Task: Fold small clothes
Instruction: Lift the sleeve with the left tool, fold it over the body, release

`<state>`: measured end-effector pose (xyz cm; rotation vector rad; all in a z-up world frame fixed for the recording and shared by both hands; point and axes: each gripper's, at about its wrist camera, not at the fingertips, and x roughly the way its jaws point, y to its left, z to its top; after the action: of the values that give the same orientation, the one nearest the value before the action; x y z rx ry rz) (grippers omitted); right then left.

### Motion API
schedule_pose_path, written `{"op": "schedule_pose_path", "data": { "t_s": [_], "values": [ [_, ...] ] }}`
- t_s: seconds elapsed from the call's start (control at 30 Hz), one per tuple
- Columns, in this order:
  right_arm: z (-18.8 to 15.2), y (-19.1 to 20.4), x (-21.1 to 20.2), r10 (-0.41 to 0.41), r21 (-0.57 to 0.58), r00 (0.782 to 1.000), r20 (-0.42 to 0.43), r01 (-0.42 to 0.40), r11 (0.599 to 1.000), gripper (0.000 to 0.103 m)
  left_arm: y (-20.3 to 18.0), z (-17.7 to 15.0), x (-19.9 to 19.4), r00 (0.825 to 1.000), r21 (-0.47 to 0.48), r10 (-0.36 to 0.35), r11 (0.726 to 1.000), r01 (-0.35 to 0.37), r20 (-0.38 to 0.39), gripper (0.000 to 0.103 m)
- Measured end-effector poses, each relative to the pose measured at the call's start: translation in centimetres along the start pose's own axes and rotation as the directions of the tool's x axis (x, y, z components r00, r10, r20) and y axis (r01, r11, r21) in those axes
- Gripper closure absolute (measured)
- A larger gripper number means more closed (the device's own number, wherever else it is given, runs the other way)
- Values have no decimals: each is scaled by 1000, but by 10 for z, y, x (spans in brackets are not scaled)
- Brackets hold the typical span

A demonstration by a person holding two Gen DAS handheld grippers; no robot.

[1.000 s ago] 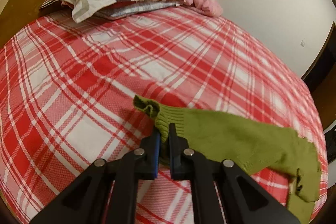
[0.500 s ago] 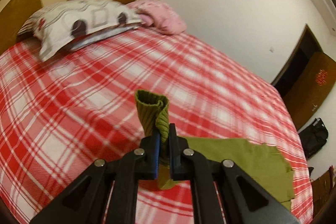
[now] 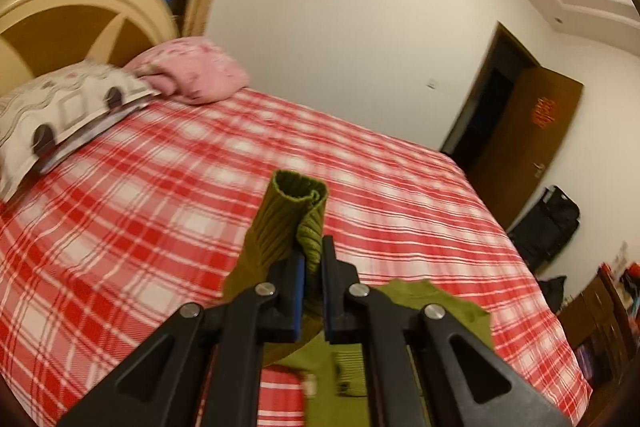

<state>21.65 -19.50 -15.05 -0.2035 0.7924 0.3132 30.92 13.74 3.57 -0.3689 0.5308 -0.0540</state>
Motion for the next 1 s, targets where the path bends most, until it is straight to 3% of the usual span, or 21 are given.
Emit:
{"op": "schedule_pose_path", "data": {
  "t_s": [0.63, 1.0],
  "values": [
    [-11, -49, -5, -17, 119, 1000, 7, 17, 993, 31, -141, -19, 55, 979, 63, -169, 982, 177, -117, 96],
    [-18, -55, 7, -14, 150, 1000, -18, 16, 989, 31, -202, -75, 118, 954, 43, -193, 977, 208, -230, 96]
  ]
}}
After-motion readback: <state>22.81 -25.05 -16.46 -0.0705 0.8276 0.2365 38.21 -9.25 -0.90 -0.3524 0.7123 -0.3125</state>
